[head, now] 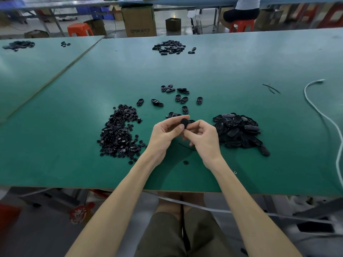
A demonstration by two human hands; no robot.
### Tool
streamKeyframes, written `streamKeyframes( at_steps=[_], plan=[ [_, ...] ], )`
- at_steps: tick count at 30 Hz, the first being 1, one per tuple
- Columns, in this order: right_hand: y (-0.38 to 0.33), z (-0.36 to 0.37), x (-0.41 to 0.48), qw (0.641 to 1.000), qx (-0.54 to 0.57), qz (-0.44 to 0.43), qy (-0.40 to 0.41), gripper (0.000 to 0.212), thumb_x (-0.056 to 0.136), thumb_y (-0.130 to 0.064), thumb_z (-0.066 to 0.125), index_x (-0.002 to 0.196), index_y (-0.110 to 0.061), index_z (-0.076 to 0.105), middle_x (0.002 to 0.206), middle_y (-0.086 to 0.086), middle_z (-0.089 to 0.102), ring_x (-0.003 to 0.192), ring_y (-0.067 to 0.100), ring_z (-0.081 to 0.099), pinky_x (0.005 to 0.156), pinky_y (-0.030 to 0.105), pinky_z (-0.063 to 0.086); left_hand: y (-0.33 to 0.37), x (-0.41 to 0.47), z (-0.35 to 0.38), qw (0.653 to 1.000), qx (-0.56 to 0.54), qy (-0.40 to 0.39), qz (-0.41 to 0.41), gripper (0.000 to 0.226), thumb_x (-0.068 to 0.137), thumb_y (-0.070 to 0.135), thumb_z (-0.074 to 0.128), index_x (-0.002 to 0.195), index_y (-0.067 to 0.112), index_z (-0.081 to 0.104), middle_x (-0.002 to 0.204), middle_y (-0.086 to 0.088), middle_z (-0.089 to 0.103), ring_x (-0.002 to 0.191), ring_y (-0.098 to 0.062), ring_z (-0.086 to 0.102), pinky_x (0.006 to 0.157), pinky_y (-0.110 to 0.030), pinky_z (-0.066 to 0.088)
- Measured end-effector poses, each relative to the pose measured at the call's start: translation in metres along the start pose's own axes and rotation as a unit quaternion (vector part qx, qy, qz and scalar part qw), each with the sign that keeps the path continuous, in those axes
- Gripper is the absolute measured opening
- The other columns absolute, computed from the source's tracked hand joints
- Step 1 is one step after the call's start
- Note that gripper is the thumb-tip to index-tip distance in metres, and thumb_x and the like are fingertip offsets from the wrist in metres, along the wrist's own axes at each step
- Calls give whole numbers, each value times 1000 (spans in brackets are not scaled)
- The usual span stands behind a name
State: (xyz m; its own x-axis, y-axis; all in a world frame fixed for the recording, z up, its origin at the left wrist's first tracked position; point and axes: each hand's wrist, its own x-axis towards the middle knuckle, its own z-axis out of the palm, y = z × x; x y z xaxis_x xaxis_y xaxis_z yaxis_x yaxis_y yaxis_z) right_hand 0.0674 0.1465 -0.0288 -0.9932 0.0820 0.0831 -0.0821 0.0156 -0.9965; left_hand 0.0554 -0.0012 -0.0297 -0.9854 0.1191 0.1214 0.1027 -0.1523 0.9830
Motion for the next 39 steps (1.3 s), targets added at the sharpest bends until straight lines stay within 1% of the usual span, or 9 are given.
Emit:
streamKeyframes(
  at_steps=[5,8,11,16,18,21,27,33,39],
  plan=[
    [3,0,2,1000,-14,-4,0,15,86,-11,83,83,-13,69,77,6,76,70,23,69,54,24,50,0,1,0,1000,-9,-3,-4,29,98,3,65,124,10,74,112,-9,76,102,-17,69,92,-26,52],
    [6,0,3,1000,-29,-7,-1,18,86,-11,83,79,-16,67,73,2,75,64,12,63,56,25,51,-2,1,0,1000,-5,-4,0,30,97,2,62,120,13,76,108,-9,77,95,-18,69,90,-27,53],
    [7,0,3,999,-40,-7,-5,17,85,-9,83,80,-15,68,74,3,75,66,12,64,59,28,53,-3,1,1,1000,5,3,3,31,95,-1,59,117,13,77,108,-8,78,99,-18,70,90,-28,53],
    [8,0,3,999,-44,-8,-10,15,86,-9,83,81,-13,69,75,6,76,67,15,65,58,27,52,-3,0,1,1000,-5,0,9,31,92,0,59,111,13,79,97,-3,77,90,-16,70,81,-23,54],
    [8,1,3,999,-39,-8,-4,15,86,-9,82,81,-13,69,75,6,76,68,15,66,58,27,52,-3,1,0,1000,-11,-3,9,29,94,1,62,114,13,78,102,-6,78,94,-19,70,86,-26,55],
    [7,0,3,1000,-13,-8,4,13,88,-10,81,83,-10,69,75,5,76,71,17,72,57,26,52,-3,2,-2,1000,-23,-10,9,27,96,5,67,121,11,75,114,-10,76,110,-21,69,98,-29,53],
    [5,0,2,1000,-6,-7,7,13,88,-11,81,86,-9,69,74,2,76,70,13,73,56,24,51,-2,1,-1,1000,-18,6,15,28,94,4,71,121,8,74,114,-10,76,110,-21,70,95,-26,53],
    [6,0,3,1000,-21,-5,4,14,88,-10,81,82,-13,68,74,1,73,65,10,64,56,24,51,-3,0,0,1000,-12,21,15,25,93,2,71,116,9,76,112,-10,77,108,-19,71,93,-25,54],
    [8,1,3,1000,-11,-5,8,13,91,-11,79,88,-16,68,78,2,74,74,17,70,58,25,51,-2,2,3,999,12,32,26,22,93,4,72,113,12,77,110,-5,77,107,-18,71,92,-24,54]
  ],
)
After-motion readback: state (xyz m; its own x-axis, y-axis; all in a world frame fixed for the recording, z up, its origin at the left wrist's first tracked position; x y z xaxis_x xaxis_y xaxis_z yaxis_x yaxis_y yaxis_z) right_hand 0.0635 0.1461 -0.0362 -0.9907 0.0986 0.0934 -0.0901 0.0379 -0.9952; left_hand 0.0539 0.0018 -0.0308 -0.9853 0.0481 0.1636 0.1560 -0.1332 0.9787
